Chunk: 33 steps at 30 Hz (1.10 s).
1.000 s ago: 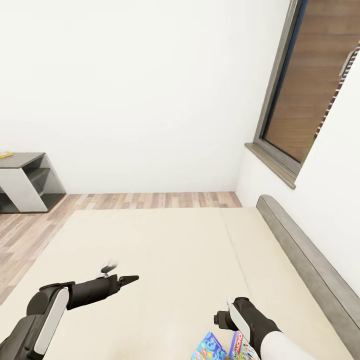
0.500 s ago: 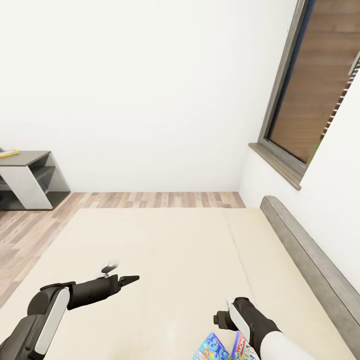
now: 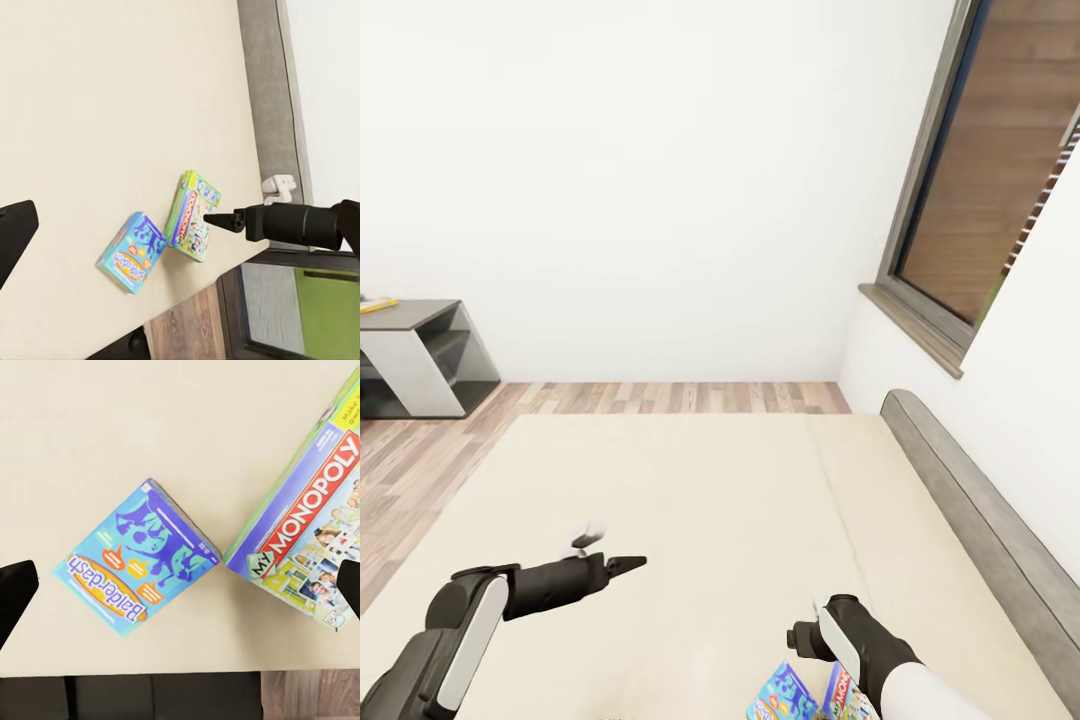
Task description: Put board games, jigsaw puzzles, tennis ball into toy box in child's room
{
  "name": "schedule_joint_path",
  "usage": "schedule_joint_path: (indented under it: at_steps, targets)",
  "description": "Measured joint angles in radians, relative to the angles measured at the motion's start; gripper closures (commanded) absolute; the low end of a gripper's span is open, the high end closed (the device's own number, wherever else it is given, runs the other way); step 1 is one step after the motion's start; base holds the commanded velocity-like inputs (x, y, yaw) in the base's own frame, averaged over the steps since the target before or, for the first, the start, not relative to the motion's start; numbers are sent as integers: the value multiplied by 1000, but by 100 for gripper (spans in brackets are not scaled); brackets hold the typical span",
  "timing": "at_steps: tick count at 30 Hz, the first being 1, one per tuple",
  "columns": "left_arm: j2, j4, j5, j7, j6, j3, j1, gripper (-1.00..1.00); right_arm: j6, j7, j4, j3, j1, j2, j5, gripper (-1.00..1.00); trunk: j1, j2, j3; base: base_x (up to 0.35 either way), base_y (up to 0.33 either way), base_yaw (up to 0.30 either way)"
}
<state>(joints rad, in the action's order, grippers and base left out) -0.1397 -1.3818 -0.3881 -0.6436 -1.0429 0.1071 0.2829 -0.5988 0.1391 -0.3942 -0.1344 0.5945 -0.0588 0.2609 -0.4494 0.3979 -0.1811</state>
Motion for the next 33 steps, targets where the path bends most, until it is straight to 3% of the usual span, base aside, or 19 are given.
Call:
schedule_joint_path:
  at_steps: [22,33]
  targets:
    - [-3,2,0,0,0,-5,0,-100,15,2,-2,1,0,-2,7,-100,0,0,-2,0,0,0]
    - [-4,2,0,0,0,-5,0,-100,17,5,-48,1,-1,-3,14,-100,0,0,-2,0,0,0]
